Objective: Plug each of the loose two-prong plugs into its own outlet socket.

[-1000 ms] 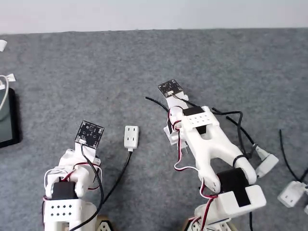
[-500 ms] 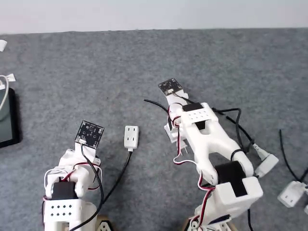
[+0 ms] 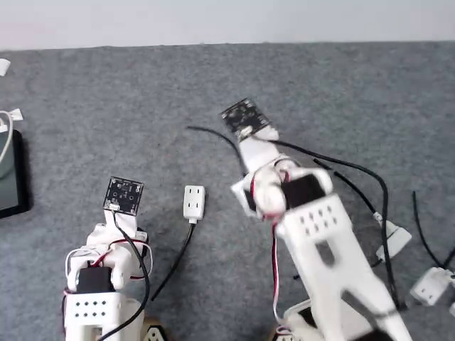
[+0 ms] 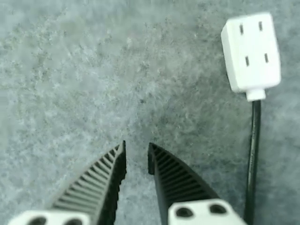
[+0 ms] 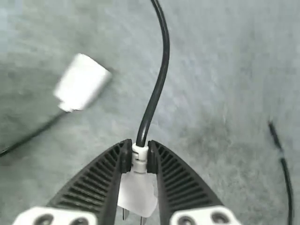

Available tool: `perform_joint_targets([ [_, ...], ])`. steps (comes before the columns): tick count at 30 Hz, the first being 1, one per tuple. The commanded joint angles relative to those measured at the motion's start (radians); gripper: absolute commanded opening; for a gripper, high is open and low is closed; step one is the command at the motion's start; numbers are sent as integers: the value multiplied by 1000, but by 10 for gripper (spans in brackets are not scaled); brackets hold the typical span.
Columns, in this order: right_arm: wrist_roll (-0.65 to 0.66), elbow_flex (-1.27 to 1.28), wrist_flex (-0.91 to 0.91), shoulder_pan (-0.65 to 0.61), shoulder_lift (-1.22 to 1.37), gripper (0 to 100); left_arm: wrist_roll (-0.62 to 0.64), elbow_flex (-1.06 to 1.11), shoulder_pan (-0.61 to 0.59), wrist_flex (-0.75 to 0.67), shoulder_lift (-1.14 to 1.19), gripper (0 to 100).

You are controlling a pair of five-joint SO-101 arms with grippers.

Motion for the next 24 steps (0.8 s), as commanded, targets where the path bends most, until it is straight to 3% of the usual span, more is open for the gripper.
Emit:
perform_joint_targets([
  [1, 41, -123, 45, -71, -130, 8, 15, -110, 0, -40, 176, 26],
  [6, 37, -249, 114, -234, -153, 8, -6, -239, -3, -112, 520, 26],
  [10, 37, -164, 19, -341, -154, 8, -114, -328, -2, -106, 692, 24],
  [15, 37, -52, -128, -435, -153, 8, -126, -334, 6, -100, 704, 13],
  [24, -3, 84, -249, -441, -151, 8, -190, -297, 35, -68, 624, 13],
])
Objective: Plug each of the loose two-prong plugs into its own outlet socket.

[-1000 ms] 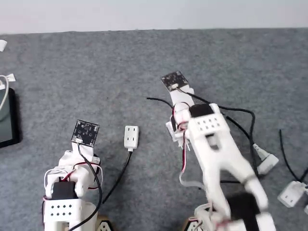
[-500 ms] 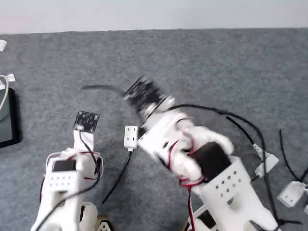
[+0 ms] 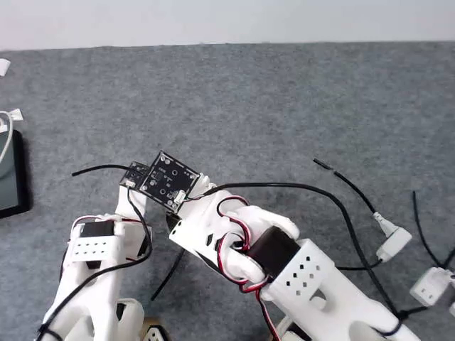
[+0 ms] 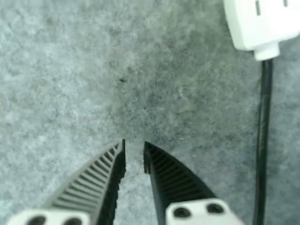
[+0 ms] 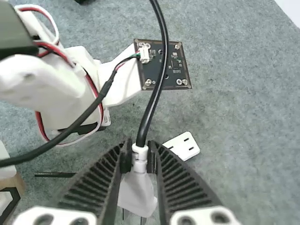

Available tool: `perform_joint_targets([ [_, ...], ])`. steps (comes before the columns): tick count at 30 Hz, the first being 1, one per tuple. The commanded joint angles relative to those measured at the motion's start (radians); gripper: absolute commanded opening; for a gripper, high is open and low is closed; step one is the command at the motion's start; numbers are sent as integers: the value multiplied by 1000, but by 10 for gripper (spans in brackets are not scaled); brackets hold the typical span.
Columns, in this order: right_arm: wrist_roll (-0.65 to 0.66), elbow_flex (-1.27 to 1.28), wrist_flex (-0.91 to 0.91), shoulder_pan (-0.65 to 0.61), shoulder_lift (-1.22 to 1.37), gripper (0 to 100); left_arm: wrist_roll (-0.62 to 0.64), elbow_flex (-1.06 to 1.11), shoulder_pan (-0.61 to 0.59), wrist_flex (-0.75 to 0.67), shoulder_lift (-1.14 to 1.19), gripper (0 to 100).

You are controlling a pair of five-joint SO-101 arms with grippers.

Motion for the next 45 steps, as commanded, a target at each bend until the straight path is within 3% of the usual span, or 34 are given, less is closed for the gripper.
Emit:
perform_joint_targets([
  [1, -14, 0, -44, -10, -19, 8, -40, 2, 46, 21, -106, 13],
  [12, -17, -11, -88, -10, 139, 9, -48, 226, 109, 127, -640, 13],
  [19, -38, -21, -90, 15, 147, 9, -28, 288, 103, 186, -855, 13],
  [27, 6, -12, -143, 113, 170, 9, 64, 294, 28, 183, -918, 13],
  [35, 81, -77, -272, 182, 440, 9, 109, 272, 5, 187, -910, 13],
  [45, 92, -264, -278, 252, 680, 9, 107, 274, 5, 187, -910, 13],
])
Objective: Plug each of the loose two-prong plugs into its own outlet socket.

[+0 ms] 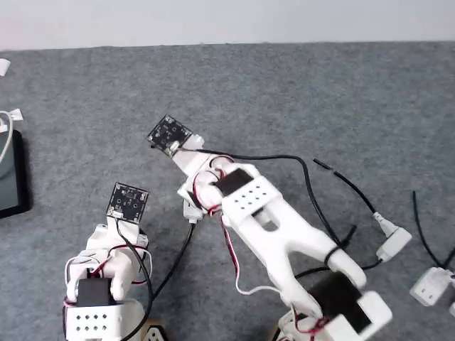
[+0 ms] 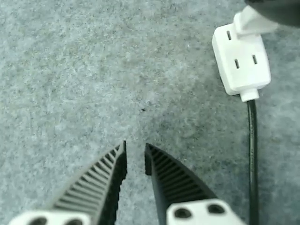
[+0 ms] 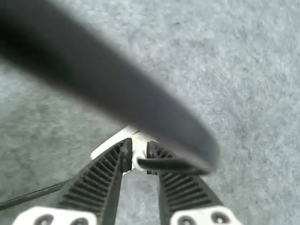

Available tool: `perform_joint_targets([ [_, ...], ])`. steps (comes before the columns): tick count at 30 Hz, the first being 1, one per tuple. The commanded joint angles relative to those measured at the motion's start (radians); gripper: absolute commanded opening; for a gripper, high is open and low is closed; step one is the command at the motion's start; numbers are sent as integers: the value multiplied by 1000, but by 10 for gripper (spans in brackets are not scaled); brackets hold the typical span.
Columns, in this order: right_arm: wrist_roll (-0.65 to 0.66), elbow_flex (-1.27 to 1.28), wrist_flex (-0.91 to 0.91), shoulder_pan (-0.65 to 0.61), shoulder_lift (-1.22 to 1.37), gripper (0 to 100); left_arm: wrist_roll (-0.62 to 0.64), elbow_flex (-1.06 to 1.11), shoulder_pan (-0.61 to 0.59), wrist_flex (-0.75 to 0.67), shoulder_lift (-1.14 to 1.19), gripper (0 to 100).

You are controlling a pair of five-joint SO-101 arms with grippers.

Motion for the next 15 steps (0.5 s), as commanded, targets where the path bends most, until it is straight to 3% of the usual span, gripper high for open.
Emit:
perform_joint_targets([
  [1, 12, -110, -12, 16, 33, 9, 8, -38, -5, 3, -5, 13],
  [15, 23, -130, 38, 16, 71, 9, 6, -35, -5, 2, -5, 29],
])
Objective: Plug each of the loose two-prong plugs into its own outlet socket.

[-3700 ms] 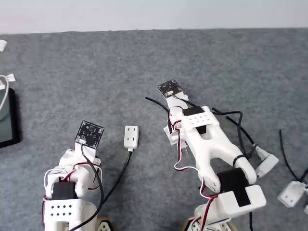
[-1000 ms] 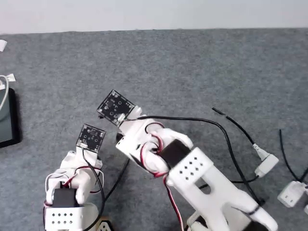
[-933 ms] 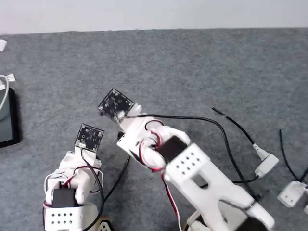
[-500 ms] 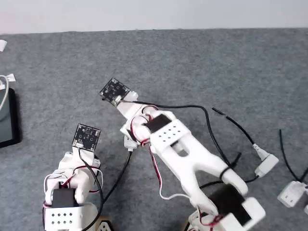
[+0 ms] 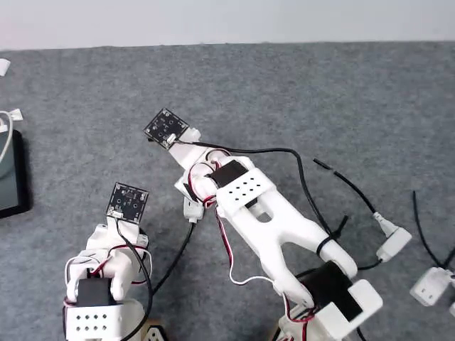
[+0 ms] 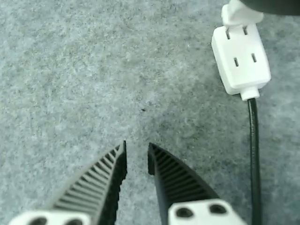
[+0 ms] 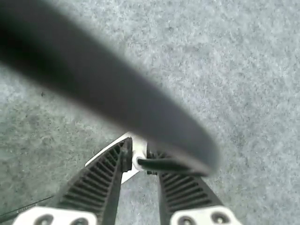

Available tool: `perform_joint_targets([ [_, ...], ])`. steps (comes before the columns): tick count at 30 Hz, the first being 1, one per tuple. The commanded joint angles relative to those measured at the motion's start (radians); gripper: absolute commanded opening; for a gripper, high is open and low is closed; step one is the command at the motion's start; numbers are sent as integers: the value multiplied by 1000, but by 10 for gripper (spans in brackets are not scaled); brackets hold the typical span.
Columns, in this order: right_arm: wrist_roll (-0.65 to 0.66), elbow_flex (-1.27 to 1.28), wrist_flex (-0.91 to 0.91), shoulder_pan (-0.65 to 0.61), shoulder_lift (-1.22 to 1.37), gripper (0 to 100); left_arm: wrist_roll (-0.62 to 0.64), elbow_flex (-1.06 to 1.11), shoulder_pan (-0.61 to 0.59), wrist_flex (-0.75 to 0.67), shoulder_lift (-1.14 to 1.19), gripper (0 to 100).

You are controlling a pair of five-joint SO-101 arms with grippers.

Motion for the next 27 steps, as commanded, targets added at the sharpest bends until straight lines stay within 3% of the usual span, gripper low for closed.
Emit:
perform_joint_targets([
  [1, 31, -51, 21, 10, -4, 9, 6, -30, -5, 2, -6, 29],
  [12, 37, -43, 25, 12, 1, 9, 6, -28, -5, 0, -6, 29],
  [20, 32, 74, -71, 5, 111, 9, 6, -27, -5, 0, -6, 29],
  [27, -29, 20, 2, 10, 145, 12, 6, -27, -5, 0, -6, 29],
])
